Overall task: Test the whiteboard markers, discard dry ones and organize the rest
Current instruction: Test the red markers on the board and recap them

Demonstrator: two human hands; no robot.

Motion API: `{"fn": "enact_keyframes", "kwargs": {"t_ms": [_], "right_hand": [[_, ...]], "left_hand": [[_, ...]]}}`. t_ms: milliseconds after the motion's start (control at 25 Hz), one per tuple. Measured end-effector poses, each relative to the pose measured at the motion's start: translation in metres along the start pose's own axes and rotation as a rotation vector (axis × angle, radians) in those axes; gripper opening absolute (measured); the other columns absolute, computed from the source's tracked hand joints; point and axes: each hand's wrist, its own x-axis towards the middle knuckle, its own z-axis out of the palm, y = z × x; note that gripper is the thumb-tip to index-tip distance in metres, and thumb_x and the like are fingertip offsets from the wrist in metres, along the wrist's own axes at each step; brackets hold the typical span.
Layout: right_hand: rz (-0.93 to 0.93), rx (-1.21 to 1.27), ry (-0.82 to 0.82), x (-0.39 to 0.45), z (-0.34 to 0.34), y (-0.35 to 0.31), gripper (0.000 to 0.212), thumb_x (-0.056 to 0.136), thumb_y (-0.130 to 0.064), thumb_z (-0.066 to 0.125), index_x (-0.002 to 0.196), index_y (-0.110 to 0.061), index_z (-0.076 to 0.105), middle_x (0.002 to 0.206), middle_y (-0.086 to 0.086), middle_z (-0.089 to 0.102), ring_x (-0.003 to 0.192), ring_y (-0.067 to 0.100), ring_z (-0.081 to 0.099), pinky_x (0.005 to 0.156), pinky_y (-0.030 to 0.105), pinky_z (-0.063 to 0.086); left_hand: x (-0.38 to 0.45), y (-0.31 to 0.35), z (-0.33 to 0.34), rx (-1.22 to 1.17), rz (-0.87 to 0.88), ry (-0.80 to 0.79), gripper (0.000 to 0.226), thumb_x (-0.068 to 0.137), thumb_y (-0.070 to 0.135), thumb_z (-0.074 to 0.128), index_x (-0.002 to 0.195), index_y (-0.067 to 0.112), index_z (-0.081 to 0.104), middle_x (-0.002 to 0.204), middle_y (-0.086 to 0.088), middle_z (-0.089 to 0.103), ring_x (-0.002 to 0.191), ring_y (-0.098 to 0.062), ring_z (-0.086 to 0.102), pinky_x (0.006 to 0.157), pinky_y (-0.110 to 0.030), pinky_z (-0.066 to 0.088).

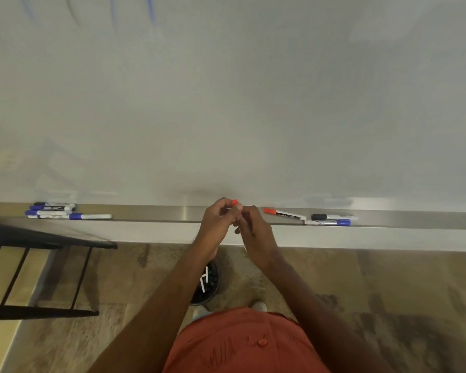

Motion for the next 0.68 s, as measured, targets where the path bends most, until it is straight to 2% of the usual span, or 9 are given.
{"fn": "enact_keyframes", "kwargs": {"t_ms": [80, 200, 240, 320, 400, 480, 680], "right_hand": [[0.007, 0.117, -0.007, -0.004, 0.009, -0.032, 0.019, 0.111, -0.023, 0.041, 0.118, -0.015, 0.056, 0.090, -0.009, 0.064, 0.072, 0.003, 0.062, 0.064, 0.020, 0.048], [0.118, 0.291, -0.063, -0.010, 0.026, -0.082, 0.032, 0.112, -0.036, 0.035, 0.133, -0.025, 0.055, 0.083, -0.018, 0.060, 0.067, -0.003, 0.055, 0.060, 0.018, 0.043], [0.142, 0.308, -0.073, -0.012, 0.031, -0.096, 0.035, 0.111, -0.039, 0.033, 0.138, -0.029, 0.053, 0.083, -0.020, 0.060, 0.067, -0.005, 0.056, 0.059, 0.014, 0.043], [0.112, 0.254, -0.058, -0.016, 0.043, -0.118, 0.037, 0.112, -0.037, 0.031, 0.139, -0.028, 0.054, 0.091, -0.018, 0.064, 0.073, -0.007, 0.062, 0.059, 0.011, 0.045], [0.063, 0.207, -0.034, -0.020, 0.053, -0.136, 0.035, 0.112, -0.032, 0.031, 0.133, -0.027, 0.058, 0.102, -0.015, 0.069, 0.088, -0.006, 0.067, 0.067, 0.010, 0.049], [0.054, 0.213, -0.006, -0.025, 0.063, -0.151, 0.031, 0.112, -0.028, 0.032, 0.129, -0.031, 0.058, 0.107, -0.019, 0.068, 0.099, -0.010, 0.065, 0.076, 0.007, 0.049], [0.003, 0.224, 0.018, -0.037, 0.087, -0.174, 0.031, 0.112, -0.024, 0.032, 0.124, -0.029, 0.060, 0.102, -0.020, 0.070, 0.099, -0.008, 0.067, 0.078, 0.007, 0.050]], "left_hand": [[-0.013, 0.022, -0.013, -0.046, 0.036, -0.027, 0.018, 0.101, 0.030, 0.062, 0.106, 0.016, 0.072, 0.088, -0.006, 0.073, 0.086, -0.016, 0.069, 0.083, -0.034, 0.056], [-0.032, 0.049, -0.030, -0.161, 0.060, -0.093, 0.034, 0.108, 0.030, 0.045, 0.108, 0.010, 0.072, 0.116, 0.002, 0.075, 0.109, -0.018, 0.070, 0.091, -0.037, 0.055], [-0.039, 0.056, -0.035, -0.215, 0.065, -0.099, 0.038, 0.110, 0.031, 0.040, 0.104, 0.009, 0.071, 0.119, 0.002, 0.074, 0.111, -0.020, 0.070, 0.091, -0.038, 0.055], [-0.052, 0.067, -0.044, -0.284, 0.087, -0.050, 0.042, 0.110, 0.032, 0.037, 0.086, 0.020, 0.069, 0.112, -0.003, 0.075, 0.102, -0.021, 0.071, 0.084, -0.037, 0.055], [-0.061, 0.072, -0.054, -0.318, 0.126, 0.032, 0.048, 0.110, 0.032, 0.038, 0.070, 0.029, 0.064, 0.099, -0.006, 0.073, 0.091, -0.018, 0.068, 0.085, -0.035, 0.052], [-0.067, 0.074, -0.065, -0.353, 0.161, 0.065, 0.050, 0.110, 0.030, 0.038, 0.066, 0.029, 0.062, 0.092, -0.005, 0.070, 0.087, -0.016, 0.065, 0.091, -0.034, 0.049], [-0.085, 0.085, -0.093, -0.378, 0.230, 0.049, 0.042, 0.100, 0.043, 0.040, 0.065, 0.034, 0.061, 0.089, -0.003, 0.068, 0.085, -0.015, 0.063, 0.090, -0.035, 0.050]]}}
